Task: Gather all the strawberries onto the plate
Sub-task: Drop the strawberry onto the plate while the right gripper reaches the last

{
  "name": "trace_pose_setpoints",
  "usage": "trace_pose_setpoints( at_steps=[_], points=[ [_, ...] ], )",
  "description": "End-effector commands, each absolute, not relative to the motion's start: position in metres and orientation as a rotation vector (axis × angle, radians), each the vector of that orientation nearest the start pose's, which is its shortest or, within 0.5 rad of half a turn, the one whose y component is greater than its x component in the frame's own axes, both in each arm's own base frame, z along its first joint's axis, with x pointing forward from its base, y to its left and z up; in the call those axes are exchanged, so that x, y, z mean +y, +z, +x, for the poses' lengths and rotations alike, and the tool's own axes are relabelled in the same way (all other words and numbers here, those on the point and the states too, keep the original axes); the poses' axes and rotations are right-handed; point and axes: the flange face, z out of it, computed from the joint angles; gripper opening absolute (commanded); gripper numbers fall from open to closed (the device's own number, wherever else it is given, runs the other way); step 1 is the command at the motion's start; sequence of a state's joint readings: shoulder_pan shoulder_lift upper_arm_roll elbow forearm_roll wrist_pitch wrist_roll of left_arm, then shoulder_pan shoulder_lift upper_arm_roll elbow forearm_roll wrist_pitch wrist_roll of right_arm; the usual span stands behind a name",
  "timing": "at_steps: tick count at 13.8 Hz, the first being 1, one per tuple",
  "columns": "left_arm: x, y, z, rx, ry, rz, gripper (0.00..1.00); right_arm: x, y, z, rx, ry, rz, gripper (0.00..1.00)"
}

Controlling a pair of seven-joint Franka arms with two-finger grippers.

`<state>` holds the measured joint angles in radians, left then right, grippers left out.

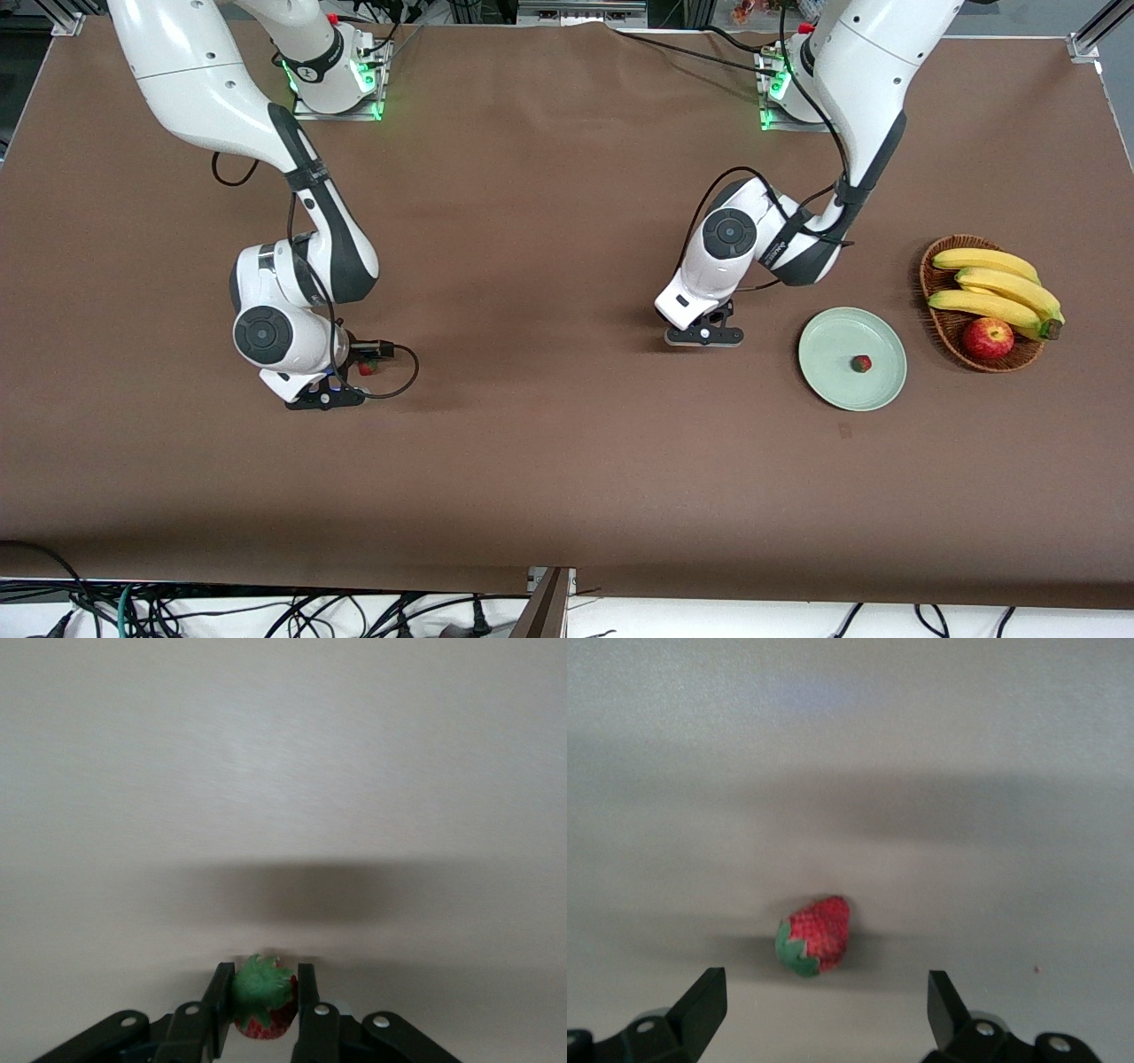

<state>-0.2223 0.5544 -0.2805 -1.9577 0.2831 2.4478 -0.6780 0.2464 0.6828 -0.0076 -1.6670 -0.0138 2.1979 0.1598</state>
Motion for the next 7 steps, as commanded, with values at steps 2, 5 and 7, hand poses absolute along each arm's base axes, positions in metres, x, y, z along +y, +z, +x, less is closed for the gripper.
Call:
trace_pose_setpoints(
  at_steps=[2, 5, 7],
  points=[
    [-0.241, 0.257, 0.566, 0.203, 0.106, -2.966, 0.21, 0.155, 0.185, 0.638, -0.165, 0.220, -3.175, 1.00],
    [-0.183, 0.271, 0.586, 0.385, 0.173, -2.937, 0.22, 0.156, 0.184, 0.639, -0.163, 0.205, -3.174, 0.77],
    [-0.141, 0.268, 0.597, 0.494, 0.209, -2.932, 0.26, 0.155, 0.183, 0.638, -0.163, 0.213, -3.174, 0.44]
  ],
)
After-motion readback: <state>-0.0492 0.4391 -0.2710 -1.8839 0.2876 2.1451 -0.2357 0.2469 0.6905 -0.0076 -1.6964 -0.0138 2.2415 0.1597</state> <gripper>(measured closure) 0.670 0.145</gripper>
